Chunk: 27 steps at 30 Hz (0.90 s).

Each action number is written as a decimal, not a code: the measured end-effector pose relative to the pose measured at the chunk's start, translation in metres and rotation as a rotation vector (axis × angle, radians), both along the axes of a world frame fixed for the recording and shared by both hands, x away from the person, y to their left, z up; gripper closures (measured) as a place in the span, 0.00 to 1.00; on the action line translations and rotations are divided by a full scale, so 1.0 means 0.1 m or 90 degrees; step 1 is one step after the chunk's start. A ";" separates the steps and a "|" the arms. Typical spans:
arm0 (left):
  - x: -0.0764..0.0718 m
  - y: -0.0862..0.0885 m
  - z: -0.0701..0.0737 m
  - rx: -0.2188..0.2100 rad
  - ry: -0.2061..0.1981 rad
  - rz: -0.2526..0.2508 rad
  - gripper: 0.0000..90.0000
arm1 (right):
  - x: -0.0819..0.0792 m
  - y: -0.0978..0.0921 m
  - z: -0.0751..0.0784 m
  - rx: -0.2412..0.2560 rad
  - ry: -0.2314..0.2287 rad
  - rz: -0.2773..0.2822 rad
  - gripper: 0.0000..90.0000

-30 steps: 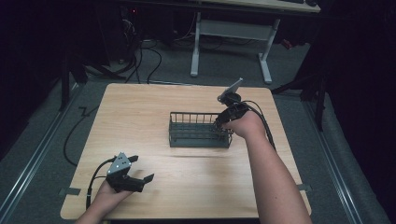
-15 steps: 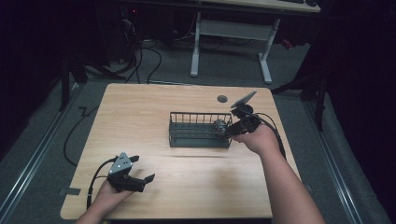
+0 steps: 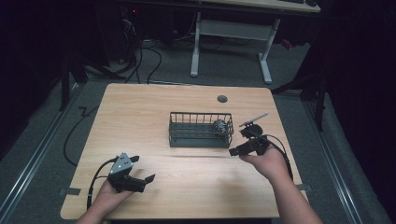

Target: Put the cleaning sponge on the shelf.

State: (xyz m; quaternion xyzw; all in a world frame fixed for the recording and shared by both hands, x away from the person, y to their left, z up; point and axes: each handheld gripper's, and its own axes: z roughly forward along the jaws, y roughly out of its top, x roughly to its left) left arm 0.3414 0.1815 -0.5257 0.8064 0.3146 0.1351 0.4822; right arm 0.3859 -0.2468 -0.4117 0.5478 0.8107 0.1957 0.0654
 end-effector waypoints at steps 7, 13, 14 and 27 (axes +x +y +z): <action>0.01 0.00 -0.01 0.003 0.000 0.003 0.03 | -0.34 -0.14 -0.44 0.065 -0.068 -0.008 0.35; 0.00 0.00 -0.01 0.006 0.002 0.003 0.03 | -0.64 -0.22 -0.82 0.094 -0.177 -0.018 0.34; 0.00 0.00 -0.01 0.006 0.002 0.003 0.03 | -0.69 -0.22 -0.86 0.098 -0.195 -0.019 0.33; 0.01 -0.02 -0.02 0.014 0.006 0.023 0.03 | -1.04 -0.11 -1.06 0.081 -0.355 0.023 0.30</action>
